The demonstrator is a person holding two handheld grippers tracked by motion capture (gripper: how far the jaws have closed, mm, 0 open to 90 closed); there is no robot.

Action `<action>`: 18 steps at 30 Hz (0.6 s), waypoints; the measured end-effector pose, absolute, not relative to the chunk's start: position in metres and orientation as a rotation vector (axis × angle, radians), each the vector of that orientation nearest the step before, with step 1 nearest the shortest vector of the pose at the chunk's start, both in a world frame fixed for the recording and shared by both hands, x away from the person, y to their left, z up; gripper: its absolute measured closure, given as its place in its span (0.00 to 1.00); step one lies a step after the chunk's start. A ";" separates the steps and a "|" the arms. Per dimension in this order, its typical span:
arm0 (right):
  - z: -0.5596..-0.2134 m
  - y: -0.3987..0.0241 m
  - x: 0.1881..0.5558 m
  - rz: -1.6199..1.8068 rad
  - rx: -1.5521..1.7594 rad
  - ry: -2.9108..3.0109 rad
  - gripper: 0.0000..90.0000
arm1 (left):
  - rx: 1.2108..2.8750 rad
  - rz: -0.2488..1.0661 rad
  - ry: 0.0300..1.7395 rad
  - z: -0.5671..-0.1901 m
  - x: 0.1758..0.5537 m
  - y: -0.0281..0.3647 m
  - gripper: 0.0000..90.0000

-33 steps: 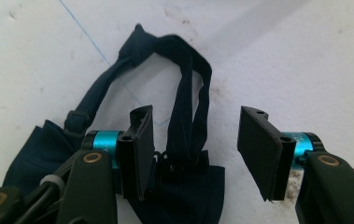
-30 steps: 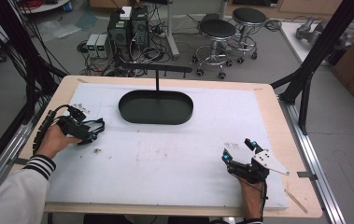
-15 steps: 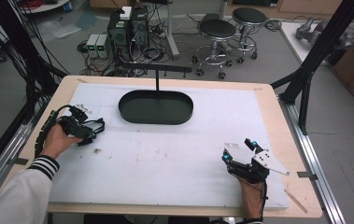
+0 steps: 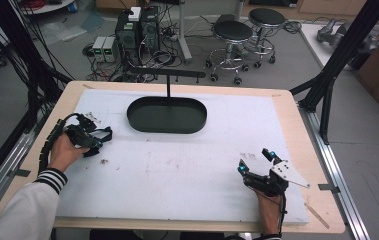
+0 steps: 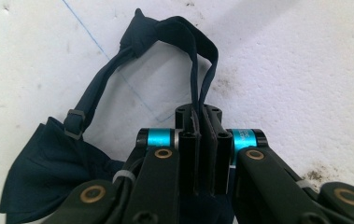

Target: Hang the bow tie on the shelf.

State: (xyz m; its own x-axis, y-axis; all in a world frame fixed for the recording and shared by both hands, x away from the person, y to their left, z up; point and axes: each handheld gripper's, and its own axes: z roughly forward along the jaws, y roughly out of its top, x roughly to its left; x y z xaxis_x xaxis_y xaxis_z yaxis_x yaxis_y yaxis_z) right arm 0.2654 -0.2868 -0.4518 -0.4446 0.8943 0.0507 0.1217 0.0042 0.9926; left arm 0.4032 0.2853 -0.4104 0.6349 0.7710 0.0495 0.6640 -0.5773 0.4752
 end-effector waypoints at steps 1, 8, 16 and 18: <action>-0.452 -0.287 0.265 1.503 1.061 1.628 0.07 | 2.437 0.346 1.135 -0.410 0.403 0.285 0.96; -0.452 -0.287 0.266 1.502 1.055 1.628 0.07 | 2.367 0.409 1.124 -0.402 0.399 0.287 0.98; -0.452 -0.286 0.265 1.502 1.057 1.630 0.07 | 2.274 0.483 1.056 -0.390 0.393 0.285 0.98; -0.452 -0.286 0.265 1.500 1.054 1.629 0.07 | 2.215 0.501 1.051 -0.387 0.390 0.284 0.98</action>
